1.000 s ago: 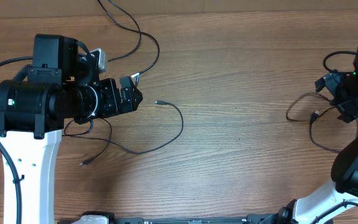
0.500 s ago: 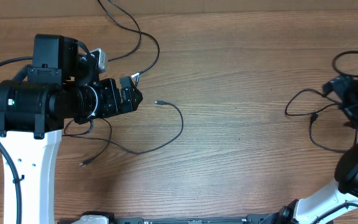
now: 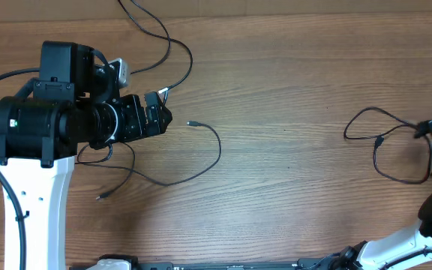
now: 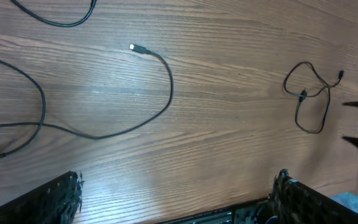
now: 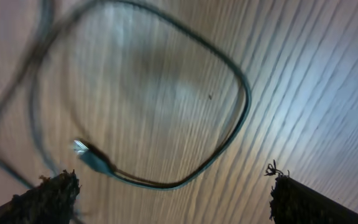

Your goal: Untangle cables

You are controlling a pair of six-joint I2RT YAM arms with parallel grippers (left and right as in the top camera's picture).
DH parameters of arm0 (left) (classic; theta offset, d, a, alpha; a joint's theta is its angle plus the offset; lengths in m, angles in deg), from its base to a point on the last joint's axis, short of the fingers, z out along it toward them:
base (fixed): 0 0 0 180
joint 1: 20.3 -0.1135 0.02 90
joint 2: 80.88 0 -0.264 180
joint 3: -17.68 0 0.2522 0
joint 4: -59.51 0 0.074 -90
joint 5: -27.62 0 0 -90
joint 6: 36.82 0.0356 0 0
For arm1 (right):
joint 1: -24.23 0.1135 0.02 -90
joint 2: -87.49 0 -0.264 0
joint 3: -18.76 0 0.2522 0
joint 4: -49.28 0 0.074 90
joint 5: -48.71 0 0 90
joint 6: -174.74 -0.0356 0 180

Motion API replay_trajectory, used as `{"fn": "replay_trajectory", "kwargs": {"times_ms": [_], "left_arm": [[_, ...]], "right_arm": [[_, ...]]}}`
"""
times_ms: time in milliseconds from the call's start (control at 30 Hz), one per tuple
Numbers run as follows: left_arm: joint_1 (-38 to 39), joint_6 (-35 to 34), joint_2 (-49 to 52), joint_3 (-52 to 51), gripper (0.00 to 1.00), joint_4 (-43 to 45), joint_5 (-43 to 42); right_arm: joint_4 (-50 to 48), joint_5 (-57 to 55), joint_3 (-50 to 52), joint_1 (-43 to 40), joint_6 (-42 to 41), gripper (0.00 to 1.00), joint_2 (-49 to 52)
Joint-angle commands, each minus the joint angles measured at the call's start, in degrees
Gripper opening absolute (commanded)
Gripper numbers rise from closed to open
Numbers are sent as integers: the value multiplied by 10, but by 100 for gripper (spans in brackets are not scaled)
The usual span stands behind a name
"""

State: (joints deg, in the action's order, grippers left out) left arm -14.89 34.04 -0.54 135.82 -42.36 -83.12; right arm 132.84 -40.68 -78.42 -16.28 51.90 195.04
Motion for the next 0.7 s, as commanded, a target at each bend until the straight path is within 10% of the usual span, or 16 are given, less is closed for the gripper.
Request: {"fn": "replay_trajectory", "kwargs": {"times_ms": [0, 667], "left_arm": [[3, 7, -1, 8, 100, 0, 5], [3, 7, -1, 8, 100, -1, 17]], "right_arm": [[-23, 5, 42, -1, -17, 100, -1], [-101, -68, 154, -1, -64, 100, -1]]}}
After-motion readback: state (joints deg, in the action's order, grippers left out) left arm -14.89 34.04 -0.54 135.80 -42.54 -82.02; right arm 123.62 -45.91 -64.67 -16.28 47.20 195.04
